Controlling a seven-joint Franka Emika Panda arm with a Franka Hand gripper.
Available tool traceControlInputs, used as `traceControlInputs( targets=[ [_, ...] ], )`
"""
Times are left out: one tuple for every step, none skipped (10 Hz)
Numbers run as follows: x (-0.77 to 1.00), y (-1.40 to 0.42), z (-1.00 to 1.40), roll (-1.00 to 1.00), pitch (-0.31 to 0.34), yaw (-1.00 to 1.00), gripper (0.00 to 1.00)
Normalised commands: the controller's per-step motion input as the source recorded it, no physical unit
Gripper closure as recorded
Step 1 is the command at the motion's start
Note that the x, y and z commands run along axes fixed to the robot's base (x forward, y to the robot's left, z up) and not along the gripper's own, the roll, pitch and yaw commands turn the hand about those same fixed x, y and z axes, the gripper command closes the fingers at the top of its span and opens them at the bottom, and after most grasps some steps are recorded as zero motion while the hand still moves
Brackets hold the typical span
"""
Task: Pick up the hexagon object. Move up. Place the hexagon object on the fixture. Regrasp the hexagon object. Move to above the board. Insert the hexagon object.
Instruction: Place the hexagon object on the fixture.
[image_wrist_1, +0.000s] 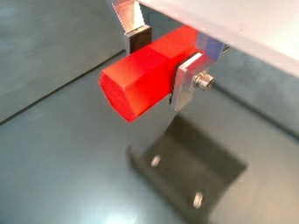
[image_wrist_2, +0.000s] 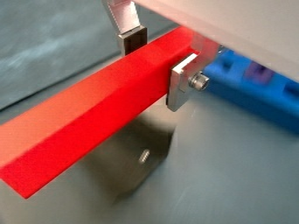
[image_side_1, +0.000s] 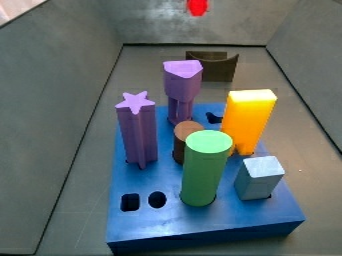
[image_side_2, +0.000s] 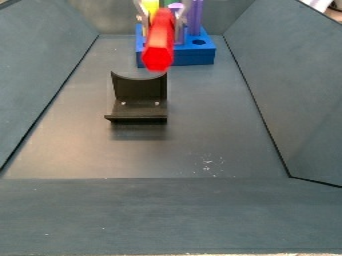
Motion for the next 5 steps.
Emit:
traceControlInputs(
  targets=[
    [0.72,-0.57,0.17,-1.0,0.05,0.03,1.0],
    [0.62,-0.21,0.05,-1.0,0.059,0.02,1.0],
    [0.56,-0.1,0.03,-1.0,0.068,0.01,1.0],
    [0.5,-0.05,0.03,-1.0,0.081,0.01,1.0],
    [0.43,-0.01,0.01,-1.0,0.094,0.0,1.0]
  ],
)
